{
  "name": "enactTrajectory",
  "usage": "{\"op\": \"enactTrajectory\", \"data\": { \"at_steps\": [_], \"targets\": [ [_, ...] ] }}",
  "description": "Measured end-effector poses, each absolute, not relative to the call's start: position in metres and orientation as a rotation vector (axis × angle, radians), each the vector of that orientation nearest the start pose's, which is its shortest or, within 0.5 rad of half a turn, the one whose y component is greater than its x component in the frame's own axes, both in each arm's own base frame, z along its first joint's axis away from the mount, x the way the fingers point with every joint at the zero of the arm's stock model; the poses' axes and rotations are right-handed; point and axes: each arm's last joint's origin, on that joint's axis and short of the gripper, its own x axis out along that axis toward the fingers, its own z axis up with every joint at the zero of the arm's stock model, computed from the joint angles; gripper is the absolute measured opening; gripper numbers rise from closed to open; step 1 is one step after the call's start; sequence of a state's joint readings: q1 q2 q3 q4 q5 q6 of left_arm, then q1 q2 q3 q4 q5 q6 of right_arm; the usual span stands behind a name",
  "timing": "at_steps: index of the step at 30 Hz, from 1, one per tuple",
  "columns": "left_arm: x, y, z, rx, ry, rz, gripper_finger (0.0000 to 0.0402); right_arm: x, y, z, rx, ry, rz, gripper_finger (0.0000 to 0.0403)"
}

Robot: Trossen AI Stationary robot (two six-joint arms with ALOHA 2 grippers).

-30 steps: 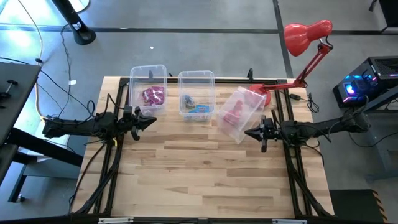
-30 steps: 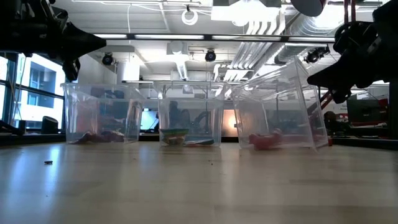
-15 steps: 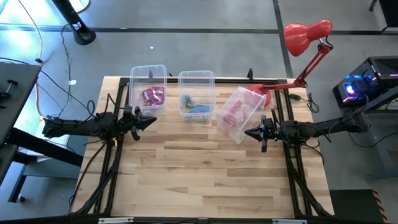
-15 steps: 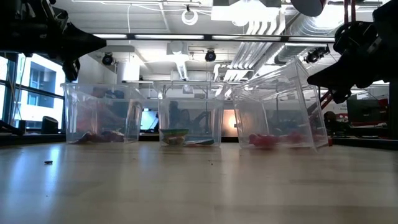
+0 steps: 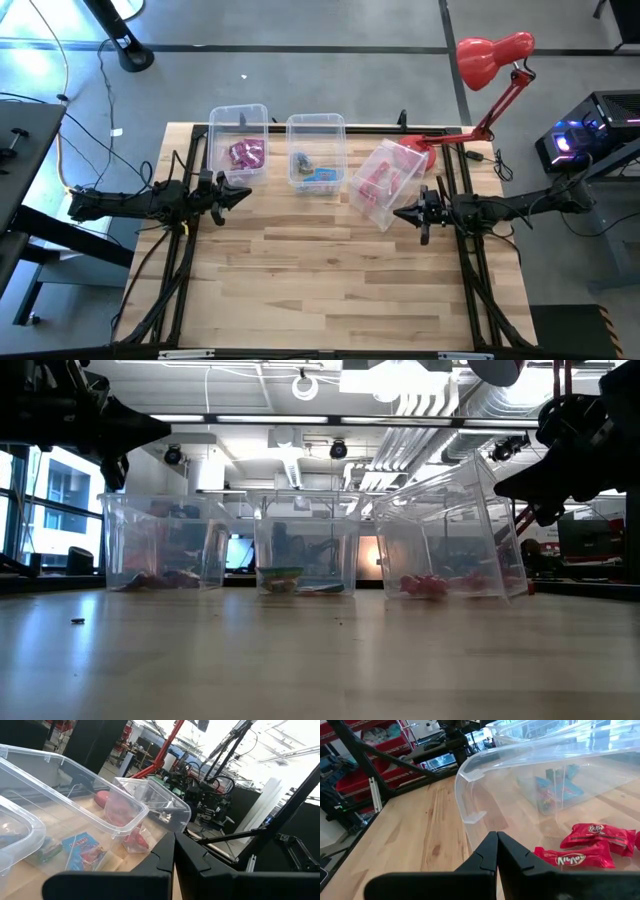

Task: Sort candy
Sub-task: Adjust the right transparent bin

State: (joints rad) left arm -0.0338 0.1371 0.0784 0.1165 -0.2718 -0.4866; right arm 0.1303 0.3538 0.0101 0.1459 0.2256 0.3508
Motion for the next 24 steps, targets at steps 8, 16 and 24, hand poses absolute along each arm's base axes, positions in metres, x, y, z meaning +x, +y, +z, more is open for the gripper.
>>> {"op": "enactTrajectory", "data": {
  "at_steps": [8, 16, 24],
  "targets": [
    [0.102, 0.004, 0.191, -0.493, -0.114, 0.219, 0.0, 0.117, 0.009, 0.15, 0.037, 0.191, -0.106, 0.0],
    [0.102, 0.004, 0.191, -0.493, -0.114, 0.22, 0.0, 0.118, 0.009, 0.156, 0.155, 0.122, -0.113, 0.0],
    [0.102, 0.004, 0.191, -0.493, -0.114, 0.22, 0.0, 0.119, 0.007, 0.192, 0.516, -0.171, -0.126, 0.0]
  ]
}}
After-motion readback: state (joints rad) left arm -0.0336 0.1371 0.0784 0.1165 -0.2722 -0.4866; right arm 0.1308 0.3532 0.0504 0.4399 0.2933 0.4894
